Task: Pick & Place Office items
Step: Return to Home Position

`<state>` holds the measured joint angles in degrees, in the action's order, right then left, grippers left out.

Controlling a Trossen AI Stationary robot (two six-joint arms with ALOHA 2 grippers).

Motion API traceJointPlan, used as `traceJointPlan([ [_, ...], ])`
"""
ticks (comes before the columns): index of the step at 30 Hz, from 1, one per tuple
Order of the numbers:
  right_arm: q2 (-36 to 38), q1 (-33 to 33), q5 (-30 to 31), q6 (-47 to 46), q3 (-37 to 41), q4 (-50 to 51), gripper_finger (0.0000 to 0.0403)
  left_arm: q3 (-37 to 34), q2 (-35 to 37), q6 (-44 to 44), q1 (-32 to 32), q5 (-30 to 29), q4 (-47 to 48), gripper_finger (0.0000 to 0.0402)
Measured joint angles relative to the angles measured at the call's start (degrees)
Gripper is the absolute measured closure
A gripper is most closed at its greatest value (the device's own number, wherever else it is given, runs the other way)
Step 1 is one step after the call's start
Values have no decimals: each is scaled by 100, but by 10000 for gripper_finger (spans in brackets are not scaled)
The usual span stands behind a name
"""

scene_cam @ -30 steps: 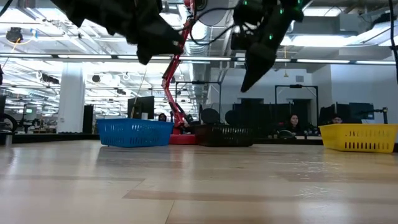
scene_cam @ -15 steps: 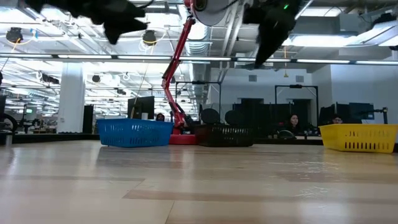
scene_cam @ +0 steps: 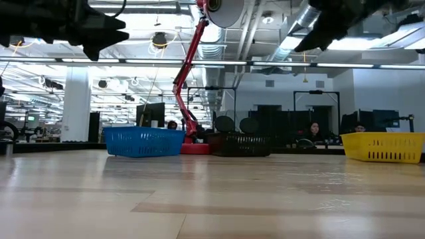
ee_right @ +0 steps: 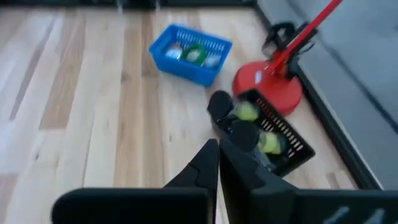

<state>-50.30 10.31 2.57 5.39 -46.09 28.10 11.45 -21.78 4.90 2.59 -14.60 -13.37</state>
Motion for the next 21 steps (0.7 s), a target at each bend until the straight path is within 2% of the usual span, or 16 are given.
traceJointPlan([
  [7, 1234, 0, 1, -319, 1689, -1599, 401, -401, 524, -295, 2, 3, -144, 248],
  [11, 1720, 0, 24, -678, 2608, -2282, 402, -714, 759, -214, 2, 2, -363, 248],
  [14, 2375, 45, 31, -708, 3163, -2703, 402, -989, 909, -307, 2, 3, -672, 248],
  [17, 2966, 155, 42, -804, 3428, -2751, 402, -1111, 977, -440, 2, 4, -825, 248],
  [21, 3770, 254, 42, -836, 3695, -2249, 402, -1111, 979, -446, 13, 26, -871, 248],
])
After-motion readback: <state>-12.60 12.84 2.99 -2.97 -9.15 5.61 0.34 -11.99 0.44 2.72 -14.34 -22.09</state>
